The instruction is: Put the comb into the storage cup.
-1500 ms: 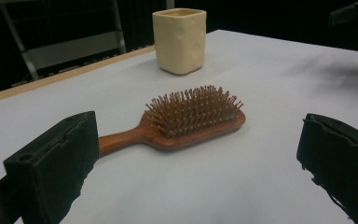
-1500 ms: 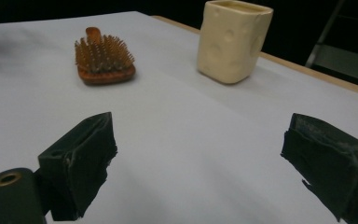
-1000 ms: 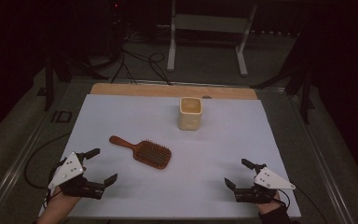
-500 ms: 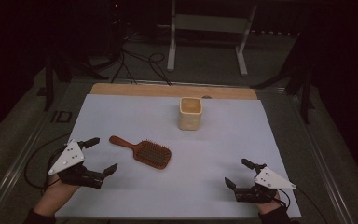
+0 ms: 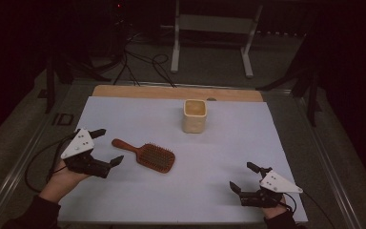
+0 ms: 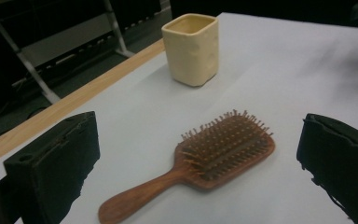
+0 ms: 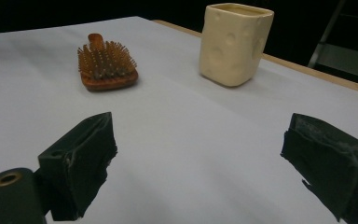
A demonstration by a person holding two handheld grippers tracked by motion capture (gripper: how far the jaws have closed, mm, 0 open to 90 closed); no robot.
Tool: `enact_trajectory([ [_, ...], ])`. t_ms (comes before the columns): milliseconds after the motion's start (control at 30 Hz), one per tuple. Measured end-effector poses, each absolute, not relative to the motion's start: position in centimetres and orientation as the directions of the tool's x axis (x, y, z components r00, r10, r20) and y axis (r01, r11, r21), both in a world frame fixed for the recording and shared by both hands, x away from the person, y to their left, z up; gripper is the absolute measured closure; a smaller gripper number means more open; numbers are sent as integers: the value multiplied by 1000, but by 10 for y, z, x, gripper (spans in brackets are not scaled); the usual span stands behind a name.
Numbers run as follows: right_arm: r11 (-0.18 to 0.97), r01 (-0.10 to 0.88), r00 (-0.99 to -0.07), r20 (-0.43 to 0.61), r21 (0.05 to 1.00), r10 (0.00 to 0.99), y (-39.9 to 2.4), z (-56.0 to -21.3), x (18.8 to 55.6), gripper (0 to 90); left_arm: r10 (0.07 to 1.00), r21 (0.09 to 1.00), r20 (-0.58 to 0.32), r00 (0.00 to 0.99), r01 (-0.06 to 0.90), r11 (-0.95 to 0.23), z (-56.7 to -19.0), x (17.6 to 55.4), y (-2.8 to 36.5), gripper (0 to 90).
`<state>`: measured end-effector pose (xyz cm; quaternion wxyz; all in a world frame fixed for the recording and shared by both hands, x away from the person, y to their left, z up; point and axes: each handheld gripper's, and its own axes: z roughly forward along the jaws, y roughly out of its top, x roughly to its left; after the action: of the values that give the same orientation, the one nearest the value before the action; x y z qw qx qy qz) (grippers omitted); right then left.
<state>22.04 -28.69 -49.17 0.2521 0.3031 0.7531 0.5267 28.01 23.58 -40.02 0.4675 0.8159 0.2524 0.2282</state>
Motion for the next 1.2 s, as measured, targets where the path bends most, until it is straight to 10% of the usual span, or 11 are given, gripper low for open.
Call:
enact_trajectory([
  [767,254,190,-693,-54,948,719,-286,-492,221,84,654,834,107,749,290,-469,-423,342,226,16],
  [1200,258,189,-700,-54,947,712,-285,-492,222,84,667,796,91,739,349,-495,-452,371,229,186],
])
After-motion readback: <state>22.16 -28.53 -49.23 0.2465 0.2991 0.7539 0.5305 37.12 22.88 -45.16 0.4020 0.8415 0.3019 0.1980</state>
